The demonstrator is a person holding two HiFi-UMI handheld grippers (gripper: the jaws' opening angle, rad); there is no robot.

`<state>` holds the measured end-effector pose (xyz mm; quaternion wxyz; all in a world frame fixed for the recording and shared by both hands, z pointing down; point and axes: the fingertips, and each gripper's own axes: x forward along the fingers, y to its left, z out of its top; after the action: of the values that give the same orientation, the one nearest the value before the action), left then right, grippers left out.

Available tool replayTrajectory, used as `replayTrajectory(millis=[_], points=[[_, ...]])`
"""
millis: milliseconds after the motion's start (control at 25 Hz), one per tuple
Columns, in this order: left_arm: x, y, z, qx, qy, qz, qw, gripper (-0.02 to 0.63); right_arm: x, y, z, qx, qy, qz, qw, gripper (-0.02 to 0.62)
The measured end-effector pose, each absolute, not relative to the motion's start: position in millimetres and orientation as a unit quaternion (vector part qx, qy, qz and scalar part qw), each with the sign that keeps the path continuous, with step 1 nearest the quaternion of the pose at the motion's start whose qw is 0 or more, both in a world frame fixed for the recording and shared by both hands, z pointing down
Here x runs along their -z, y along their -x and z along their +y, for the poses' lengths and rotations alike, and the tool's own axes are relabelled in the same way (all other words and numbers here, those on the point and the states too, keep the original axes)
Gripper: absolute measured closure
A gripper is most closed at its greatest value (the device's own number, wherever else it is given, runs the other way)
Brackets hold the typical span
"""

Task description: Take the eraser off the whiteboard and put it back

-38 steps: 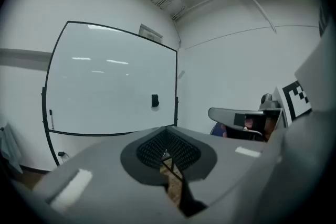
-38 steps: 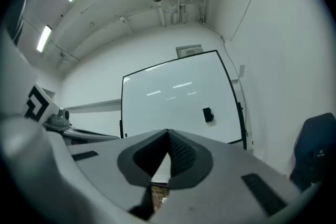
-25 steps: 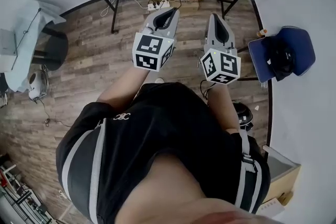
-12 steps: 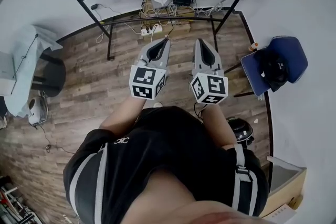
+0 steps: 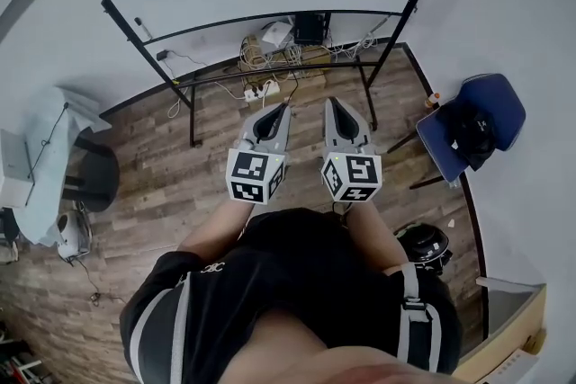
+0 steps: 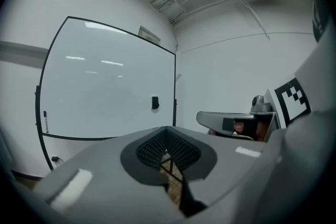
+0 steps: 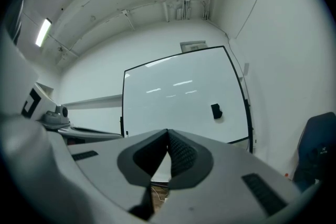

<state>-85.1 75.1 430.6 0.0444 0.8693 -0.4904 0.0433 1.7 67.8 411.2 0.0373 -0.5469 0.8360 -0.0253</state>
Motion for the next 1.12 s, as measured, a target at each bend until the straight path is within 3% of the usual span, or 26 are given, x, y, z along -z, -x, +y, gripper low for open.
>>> replayTrajectory(millis=[680, 1120], points=[[-448.4, 115.6, 17.9, -0.043, -0.866, -0.495, 0.053, 0.597, -422.1, 21.6, 5.4, 0.016, 0.547, 0.837, 0.015, 0.591], [-462.3, 61.7, -100.4, -0.06, -0.867, -0.493, 0.048, 0.597, -438.0, -31.7, -120.4, 0.031, 0.552, 0.833, 0.029, 0.591]])
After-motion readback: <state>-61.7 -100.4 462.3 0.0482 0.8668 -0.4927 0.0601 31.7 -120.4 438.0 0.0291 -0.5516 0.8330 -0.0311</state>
